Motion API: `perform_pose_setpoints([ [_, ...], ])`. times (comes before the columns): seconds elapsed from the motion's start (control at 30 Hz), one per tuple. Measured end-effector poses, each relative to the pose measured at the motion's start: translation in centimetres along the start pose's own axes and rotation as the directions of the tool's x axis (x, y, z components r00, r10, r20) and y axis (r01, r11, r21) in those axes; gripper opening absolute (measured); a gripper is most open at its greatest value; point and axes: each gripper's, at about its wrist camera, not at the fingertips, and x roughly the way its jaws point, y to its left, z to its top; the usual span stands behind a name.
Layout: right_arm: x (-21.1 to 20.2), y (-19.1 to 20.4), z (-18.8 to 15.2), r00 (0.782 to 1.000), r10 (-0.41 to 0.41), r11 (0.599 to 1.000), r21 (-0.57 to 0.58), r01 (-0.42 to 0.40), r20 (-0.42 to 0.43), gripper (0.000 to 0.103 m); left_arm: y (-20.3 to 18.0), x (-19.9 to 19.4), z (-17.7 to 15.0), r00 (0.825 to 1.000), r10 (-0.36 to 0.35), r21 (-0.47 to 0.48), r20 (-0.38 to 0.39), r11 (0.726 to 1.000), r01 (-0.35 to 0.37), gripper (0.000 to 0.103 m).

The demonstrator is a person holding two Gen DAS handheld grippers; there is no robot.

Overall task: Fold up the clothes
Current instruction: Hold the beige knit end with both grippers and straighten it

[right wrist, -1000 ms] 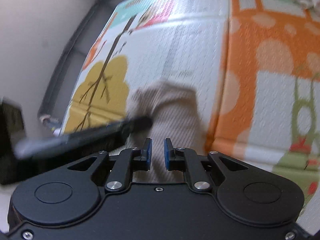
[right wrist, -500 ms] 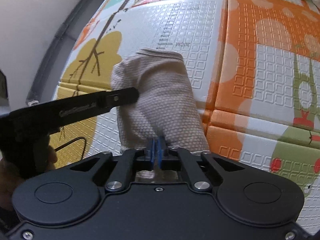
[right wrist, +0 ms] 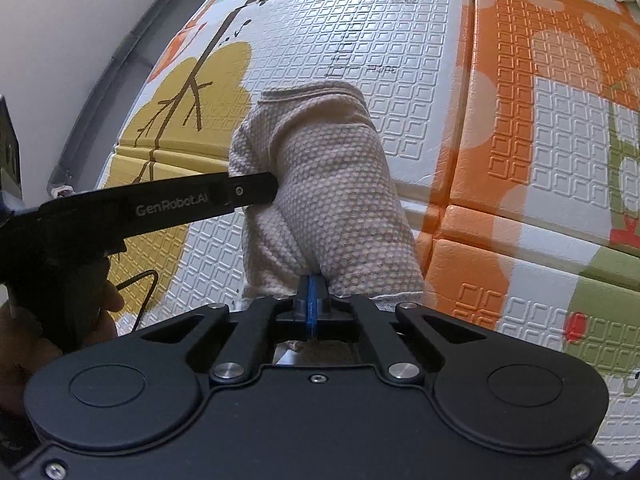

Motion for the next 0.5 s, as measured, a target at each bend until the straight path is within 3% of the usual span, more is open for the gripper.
perform_pose_setpoints([
  [0.33,0.8,0.8,-0.8,1.0,-0.021,1.0,-0.013,0.021,0.008,0.0,0.1,0.0,-0.3,0.998,0.058,0.0,0.002,0.998,-0.058,0.045],
  [0.4,0.8,1.1,-1.0,0.999,-0.03,0.999,-0.023,0.03,0.015,0.0,-0.3,-0.1,-0.3,0.998,0.068,0.013,0.006,0.998,-0.068,0.042],
  [0.5,0.6,1.3,-0.8,0.999,-0.043,0.999,-0.027,0.044,0.009,0.0,-0.9,-0.8,-0.2,0.998,0.055,0.03,0.014,0.998,-0.055,0.029],
])
